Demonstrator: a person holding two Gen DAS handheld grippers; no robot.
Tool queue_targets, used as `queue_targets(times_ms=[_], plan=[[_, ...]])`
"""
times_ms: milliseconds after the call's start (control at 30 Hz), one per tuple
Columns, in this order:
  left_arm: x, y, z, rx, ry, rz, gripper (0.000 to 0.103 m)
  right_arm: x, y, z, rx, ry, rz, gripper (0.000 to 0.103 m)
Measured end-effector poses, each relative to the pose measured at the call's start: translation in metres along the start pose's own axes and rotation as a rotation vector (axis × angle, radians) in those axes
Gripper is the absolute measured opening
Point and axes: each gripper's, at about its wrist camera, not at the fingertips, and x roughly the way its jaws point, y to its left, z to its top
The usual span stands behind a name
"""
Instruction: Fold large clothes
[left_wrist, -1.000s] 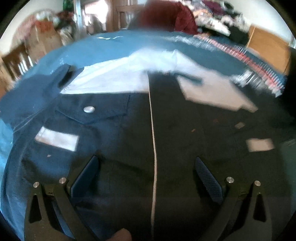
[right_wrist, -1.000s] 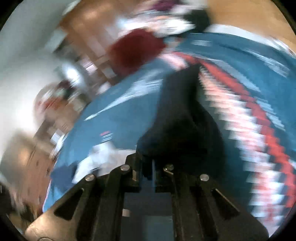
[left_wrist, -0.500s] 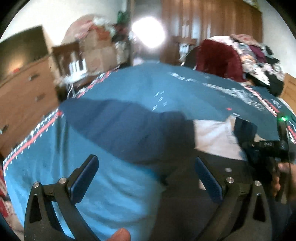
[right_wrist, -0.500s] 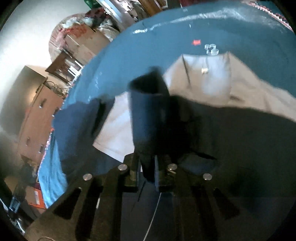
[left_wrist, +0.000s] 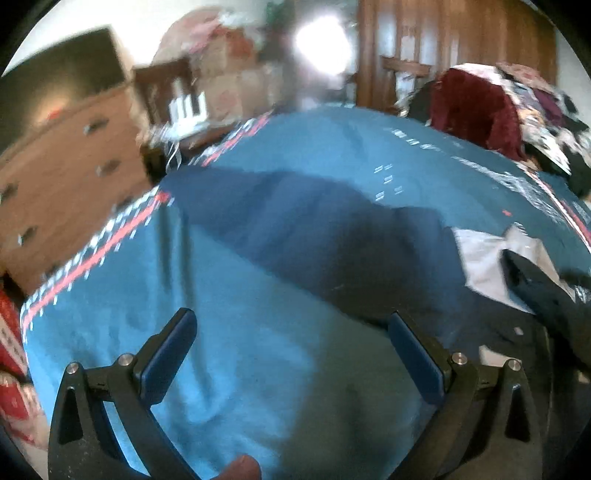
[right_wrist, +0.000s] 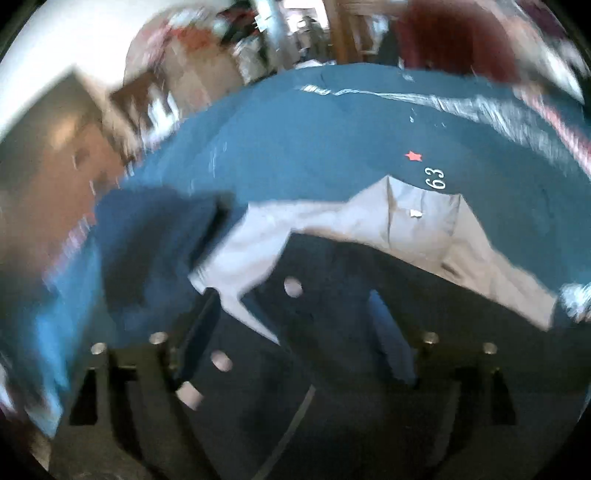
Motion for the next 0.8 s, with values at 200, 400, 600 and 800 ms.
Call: queue_targets(times_ms=[200, 400, 600, 800], plan=[[0.011, 0.062, -0.005, -0.113, 0.031, 0.027, 0.103, 0.071, 0.014, -0.017, -0.127, 0.142, -0.163, 0.046], [0.011, 0.111, -0.005, -0.17, 0.017, 0.016, 0.103, 0.054, 0.027, -0.009, -0.089, 0.044, -0.131, 0.01], [0.022, 0.089, 0.006, -0.145, 0.03, -0.027, 0.103, 0.078, 0.064, 0.002, -0.104, 0.054, -0.073, 0.01], [0.064, 0.093, 0.0, -0.17, 0.205, -0.061, 0.103, 0.062, 0.061, -0.01, -0.081, 0.061, -0.053, 0.06]])
